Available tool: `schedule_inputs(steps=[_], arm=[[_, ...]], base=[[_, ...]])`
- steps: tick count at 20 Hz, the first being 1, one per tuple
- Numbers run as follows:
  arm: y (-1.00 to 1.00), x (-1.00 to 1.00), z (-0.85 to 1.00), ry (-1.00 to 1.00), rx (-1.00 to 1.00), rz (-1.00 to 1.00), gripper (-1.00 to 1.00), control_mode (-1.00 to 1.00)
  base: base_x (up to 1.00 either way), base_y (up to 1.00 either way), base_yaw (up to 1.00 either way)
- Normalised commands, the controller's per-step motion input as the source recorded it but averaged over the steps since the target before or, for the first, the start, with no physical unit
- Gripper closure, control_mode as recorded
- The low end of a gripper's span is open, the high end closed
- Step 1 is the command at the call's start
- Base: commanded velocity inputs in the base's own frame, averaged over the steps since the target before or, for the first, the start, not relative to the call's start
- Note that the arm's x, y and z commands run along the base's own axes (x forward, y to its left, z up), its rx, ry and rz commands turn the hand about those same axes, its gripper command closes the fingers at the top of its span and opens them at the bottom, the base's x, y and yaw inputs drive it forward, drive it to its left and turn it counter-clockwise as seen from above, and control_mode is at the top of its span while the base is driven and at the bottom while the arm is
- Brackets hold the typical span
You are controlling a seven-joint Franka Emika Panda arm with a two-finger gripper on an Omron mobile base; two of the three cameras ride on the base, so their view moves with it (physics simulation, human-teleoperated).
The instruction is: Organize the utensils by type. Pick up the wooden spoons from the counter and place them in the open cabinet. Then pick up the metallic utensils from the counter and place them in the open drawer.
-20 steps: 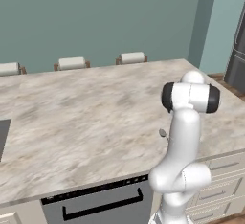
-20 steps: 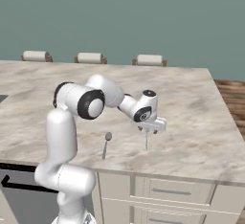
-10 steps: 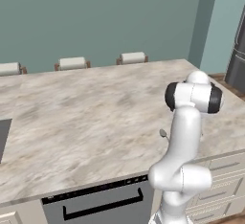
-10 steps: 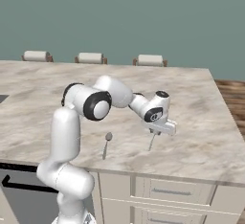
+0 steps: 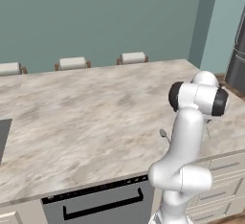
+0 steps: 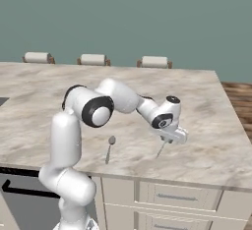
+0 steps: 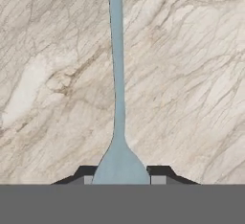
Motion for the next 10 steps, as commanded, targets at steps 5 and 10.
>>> schedule_inputs(steps=[5,10], arm=[[0.00,-0.63,0.73,-0.21,0.00,0.01,1.00,-1.00],[0.00,-0.90,0.93,-0.18,-0.04,0.02,1.00,-1.00]], base=[[0.00,0.00,0.00],[0.00,0.00,0.00]])
